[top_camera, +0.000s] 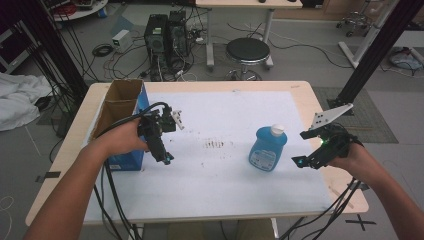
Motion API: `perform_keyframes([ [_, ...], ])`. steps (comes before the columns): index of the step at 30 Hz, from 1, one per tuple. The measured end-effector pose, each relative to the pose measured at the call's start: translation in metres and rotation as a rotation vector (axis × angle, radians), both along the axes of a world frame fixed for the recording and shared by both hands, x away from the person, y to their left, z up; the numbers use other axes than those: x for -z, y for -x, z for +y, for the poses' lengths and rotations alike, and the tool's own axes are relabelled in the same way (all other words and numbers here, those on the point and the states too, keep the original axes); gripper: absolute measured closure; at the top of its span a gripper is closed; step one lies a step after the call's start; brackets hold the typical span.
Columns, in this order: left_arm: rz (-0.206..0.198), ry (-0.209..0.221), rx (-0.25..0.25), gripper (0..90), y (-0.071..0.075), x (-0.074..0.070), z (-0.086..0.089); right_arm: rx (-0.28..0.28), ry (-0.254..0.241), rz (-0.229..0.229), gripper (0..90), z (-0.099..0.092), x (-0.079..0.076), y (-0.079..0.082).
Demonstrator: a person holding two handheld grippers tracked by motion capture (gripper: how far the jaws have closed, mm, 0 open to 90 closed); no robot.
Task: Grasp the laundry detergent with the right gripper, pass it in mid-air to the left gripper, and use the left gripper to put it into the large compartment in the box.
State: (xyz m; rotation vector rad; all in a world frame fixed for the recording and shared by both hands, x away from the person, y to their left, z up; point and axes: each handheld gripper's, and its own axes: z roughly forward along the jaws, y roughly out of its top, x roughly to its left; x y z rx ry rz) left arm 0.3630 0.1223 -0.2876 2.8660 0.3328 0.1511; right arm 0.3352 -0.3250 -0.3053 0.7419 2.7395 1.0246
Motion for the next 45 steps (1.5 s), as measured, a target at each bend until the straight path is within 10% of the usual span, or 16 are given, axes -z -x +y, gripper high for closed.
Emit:
perform_keyframes([
  [45, 0.01, -0.002, 0.004, 3.8, -0.005, 0.007, -0.003, 0.004, -0.167, -0.073, 3.0, 0.031, 0.058, -0.022],
])
